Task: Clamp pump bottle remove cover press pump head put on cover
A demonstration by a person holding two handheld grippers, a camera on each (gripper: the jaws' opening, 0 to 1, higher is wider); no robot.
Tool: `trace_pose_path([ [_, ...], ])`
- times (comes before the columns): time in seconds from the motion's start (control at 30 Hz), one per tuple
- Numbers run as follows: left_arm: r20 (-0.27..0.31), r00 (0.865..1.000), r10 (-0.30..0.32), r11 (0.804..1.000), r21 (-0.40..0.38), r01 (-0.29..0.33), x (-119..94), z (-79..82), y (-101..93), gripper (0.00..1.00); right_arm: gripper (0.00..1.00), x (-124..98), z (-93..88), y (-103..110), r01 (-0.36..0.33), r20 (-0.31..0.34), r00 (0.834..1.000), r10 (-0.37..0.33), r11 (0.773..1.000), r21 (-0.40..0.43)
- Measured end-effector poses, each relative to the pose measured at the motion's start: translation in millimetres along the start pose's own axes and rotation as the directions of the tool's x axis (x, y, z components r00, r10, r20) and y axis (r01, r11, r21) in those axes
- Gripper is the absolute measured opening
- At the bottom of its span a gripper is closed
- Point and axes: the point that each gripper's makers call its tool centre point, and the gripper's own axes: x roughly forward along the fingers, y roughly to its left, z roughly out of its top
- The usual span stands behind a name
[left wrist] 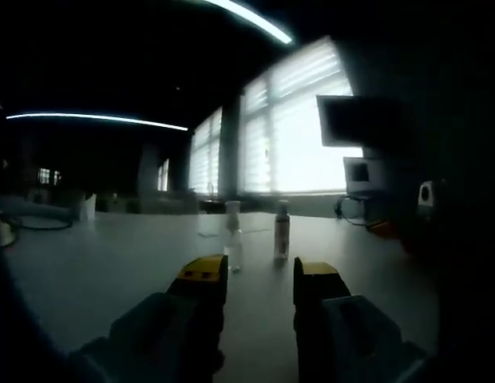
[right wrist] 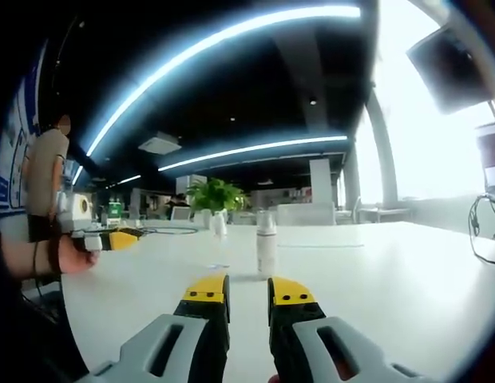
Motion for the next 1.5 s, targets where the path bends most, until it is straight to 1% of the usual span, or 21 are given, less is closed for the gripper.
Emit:
trace_pose_path([
  [0.17, 0.006, 1.0, 0.005, 1.0, -0.019, -0.005, 1, 0.4, 0.7, 0.24, 0.14, 0, -0.5, 0, -0.001, -0.001, 1.0, 0.001, 1.0, -0.008],
  [0.2, 0.001, 1.0, 0.004, 1.0, -0.021, -0.004, 2, -0.6, 0.7, 0.26, 0.14, 0, -0.5, 0, -0.001, -0.001, 1.0, 0.001, 1.0, -0.008],
  [0.27, -0.015, 1.0, -0.005, 1.0, -0.006, 0.005, 2, -2.9, -0.6, 0.32, 0.14, 0, -0.6, -1, -0.001, -0.001, 1.0, 0.001, 1.0, -0.007],
  [0.3, -0.015, 1.0, -0.009, 1.0, 0.0, 0.009, 2, -3.0, -3.5, 0.33, 0.14, 0, -0.9, -1, -0.002, -0.002, 1.0, 0.002, 1.0, -0.008],
  [0.4, -0.021, 1.0, -0.013, 0.999, 0.043, 0.014, 3, -3.4, -8.7, 0.33, 0.14, 1, -1.6, -2, -0.003, -0.005, 1.0, 0.003, 1.0, -0.013],
  [0.53, -0.025, 1.0, -0.017, 0.999, 0.044, 0.018, 4, -3.7, -10.2, 0.35, 0.14, 1, -3.0, 0, -0.018, -0.011, 1.0, 0.018, 1.0, -0.016],
  [0.7, -0.052, 0.998, -0.033, 0.998, 0.054, 0.035, 5, -8.6, -15.9, 0.35, 0.14, 1, -2.5, -3, -0.014, -0.007, 1.0, 0.014, 1.0, -0.01],
  [0.87, -0.058, 0.998, -0.022, 0.999, 0.038, 0.025, 2, -8.9, -16.2, 0.34, 0.14, 1, -2.1, -4, -0.014, -0.004, 1.0, 0.014, 1.0, -0.01],
  [0.93, -0.058, 0.998, -0.027, 0.999, 0.032, 0.029, 2, -8.5, -19.2, 0.34, 0.14, 1, -2.5, -3, -0.014, -0.005, 1.0, 0.014, 1.0, -0.016],
  [1.0, -0.058, 0.998, -0.038, 0.999, 0.027, 0.039, 1, -8.1, -16.3, 0.34, 0.14, 1, -3.3, -2, -0.013, -0.008, 1.0, 0.013, 1.0, -0.028],
  [1.03, -0.053, 0.997, -0.051, 0.999, 0.004, 0.051, 2, -5.5, -20.3, 0.34, 0.14, 1, -3.5, -2, -0.013, -0.01, 1.0, 0.012, 0.999, -0.032],
  [1.07, -0.049, 0.997, -0.064, 0.997, -0.055, 0.061, 3, -3.8, -22.6, 0.35, 0.14, 1, -3.9, -2, -0.012, -0.011, 1.0, 0.012, 0.999, -0.035],
  [1.1, -0.052, 0.997, -0.063, 0.995, -0.087, 0.058, 4, -3.4, -20.7, 0.35, 0.14, 1, -4.1, -3, -0.012, -0.012, 1.0, 0.011, 0.999, -0.035],
  [1.17, -0.05, 0.997, -0.059, 0.995, -0.085, 0.055, 9, -0.8, -20.7, 0.34, 0.14, 1, -4.0, -3, -0.008, -0.012, 1.0, 0.008, 0.999, -0.031],
  [1.33, -0.046, 0.998, -0.053, 0.995, -0.081, 0.049, 26, 10.4, -31.8, 0.34, 0.14, 2, -4.6, -2, -0.008, -0.014, 1.0, 0.008, 0.999, -0.031],
  [1.37, -0.045, 0.997, -0.063, 0.995, -0.08, 0.059, 31, 11.5, -32.1, 0.34, 0.14, 2, -4.8, -3, -0.009, -0.015, 1.0, 0.008, 1.0, -0.03],
  [1.43, -0.059, 0.994, -0.093, 0.994, -0.064, 0.09, 40, 11.3, -41.9, 0.35, 0.14, 2, -4.6, -3, -0.007, -0.014, 1.0, 0.006, 1.0, -0.029],
  [1.5, -0.067, 0.993, -0.097, 0.994, -0.051, 0.093, 53, 11.8, -44.5, 0.35, 0.14, 2, -4.6, -3, -0.007, -0.014, 1.0, 0.007, 1.0, -0.029],
])
